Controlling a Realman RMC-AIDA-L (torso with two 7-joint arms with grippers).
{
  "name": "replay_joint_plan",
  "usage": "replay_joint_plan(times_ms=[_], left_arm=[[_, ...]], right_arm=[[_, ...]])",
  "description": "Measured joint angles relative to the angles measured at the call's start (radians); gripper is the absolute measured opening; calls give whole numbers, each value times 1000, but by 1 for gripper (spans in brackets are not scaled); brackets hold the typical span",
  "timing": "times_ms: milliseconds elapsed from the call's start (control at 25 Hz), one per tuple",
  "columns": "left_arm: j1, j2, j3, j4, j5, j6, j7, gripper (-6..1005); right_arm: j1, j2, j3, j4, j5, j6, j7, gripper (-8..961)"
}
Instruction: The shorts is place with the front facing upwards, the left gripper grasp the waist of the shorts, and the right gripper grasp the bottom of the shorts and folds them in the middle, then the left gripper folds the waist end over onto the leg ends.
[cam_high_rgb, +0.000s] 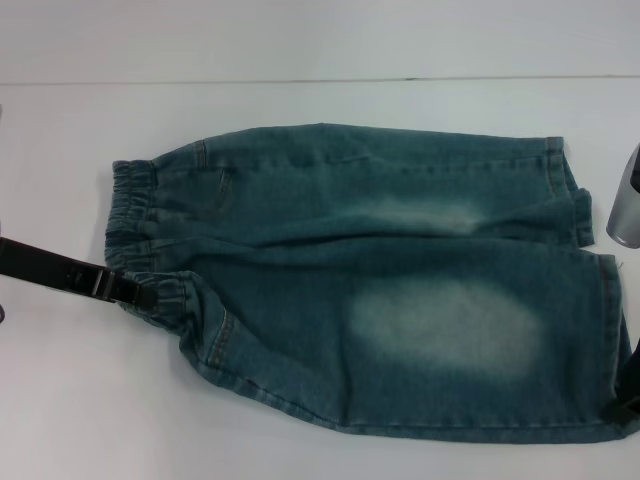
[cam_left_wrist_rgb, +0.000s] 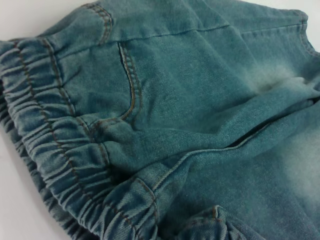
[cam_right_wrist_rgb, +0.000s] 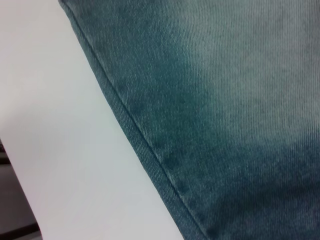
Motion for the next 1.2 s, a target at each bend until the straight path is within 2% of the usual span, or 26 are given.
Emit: replay_joint_plan(times_ms=[280,560,760,1200], left_arm=[[-1,3,-5,0,-2,0,0,49],[-3,9,-11,1,-2,11,-9,49],[-7,20,-11,0,8,36,-11,49],[-13,51,-7,-5,53,147,2,49]], right_arm=[[0,-3,-6,-4,0,-1,4,81],[-2,-12,18,-6,10,-10,-10,45],[-11,-42,84,0,40,-53,-58,45],[-29,-81,110,8,47,-180,-120,44]])
